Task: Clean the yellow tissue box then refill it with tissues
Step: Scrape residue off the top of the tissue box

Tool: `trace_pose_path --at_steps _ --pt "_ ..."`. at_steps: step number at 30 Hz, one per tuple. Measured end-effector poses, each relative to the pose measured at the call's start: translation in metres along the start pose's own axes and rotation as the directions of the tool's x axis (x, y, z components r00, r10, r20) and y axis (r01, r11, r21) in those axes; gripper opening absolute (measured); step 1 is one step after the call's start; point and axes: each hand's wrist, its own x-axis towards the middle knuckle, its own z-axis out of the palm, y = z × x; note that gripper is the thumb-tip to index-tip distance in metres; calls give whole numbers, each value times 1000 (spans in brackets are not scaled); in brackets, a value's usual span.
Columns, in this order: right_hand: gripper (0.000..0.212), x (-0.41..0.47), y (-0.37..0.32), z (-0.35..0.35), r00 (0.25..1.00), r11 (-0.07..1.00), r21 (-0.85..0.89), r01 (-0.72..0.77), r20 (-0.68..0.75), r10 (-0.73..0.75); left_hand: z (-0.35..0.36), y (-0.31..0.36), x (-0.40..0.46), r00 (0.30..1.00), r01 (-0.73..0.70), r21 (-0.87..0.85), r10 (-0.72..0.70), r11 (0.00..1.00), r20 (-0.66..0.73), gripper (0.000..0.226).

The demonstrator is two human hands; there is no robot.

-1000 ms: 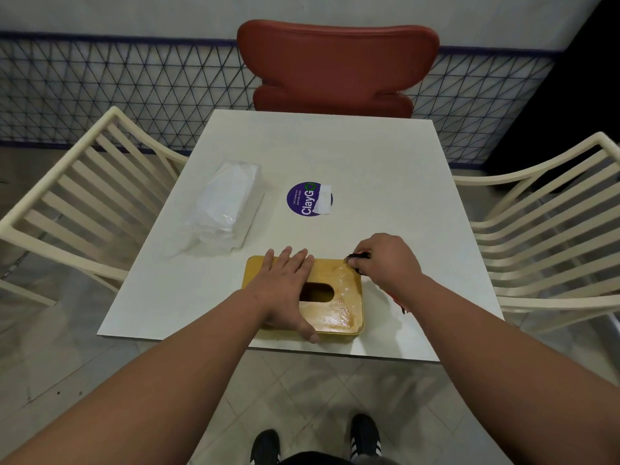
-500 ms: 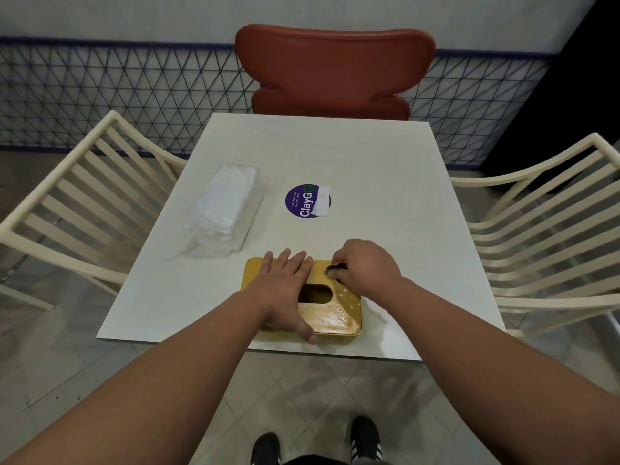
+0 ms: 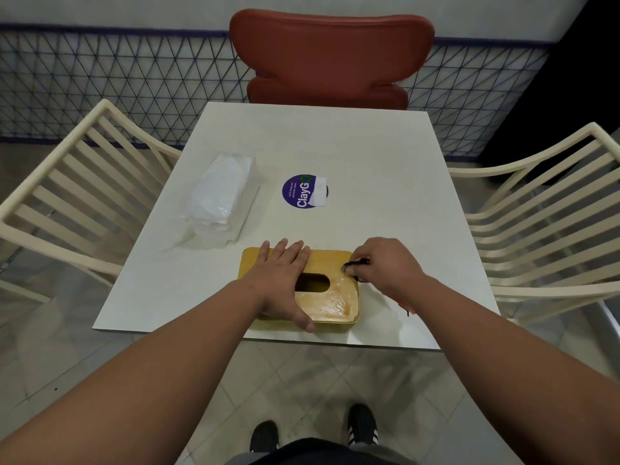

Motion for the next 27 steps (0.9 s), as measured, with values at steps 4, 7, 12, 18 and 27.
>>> trace_pose_path --at_steps 4,7,12,18,27 --pt "22 -11 0 6 1000 1000 6 -14 -3 14 0 0 1 1000 -2 8 2 1000 -1 140" --pt "21 -26 5 12 1000 1000 20 6 28 -6 1 0 1 1000 -2 13 2 1000 -6 141" --pt "18 -25 6 11 998 997 75 -31 -57 35 1 -1 1 1000 -3 -1 3 1000 -3 142" --pt "18 -54 4 16 998 998 38 41 46 -42 2 -1 0 1000 -5 -7 5 1000 -4 141" --pt "22 -49 -5 14 999 999 -36 12 35 -11 1 -1 0 1000 -9 4 9 1000 -5 140"
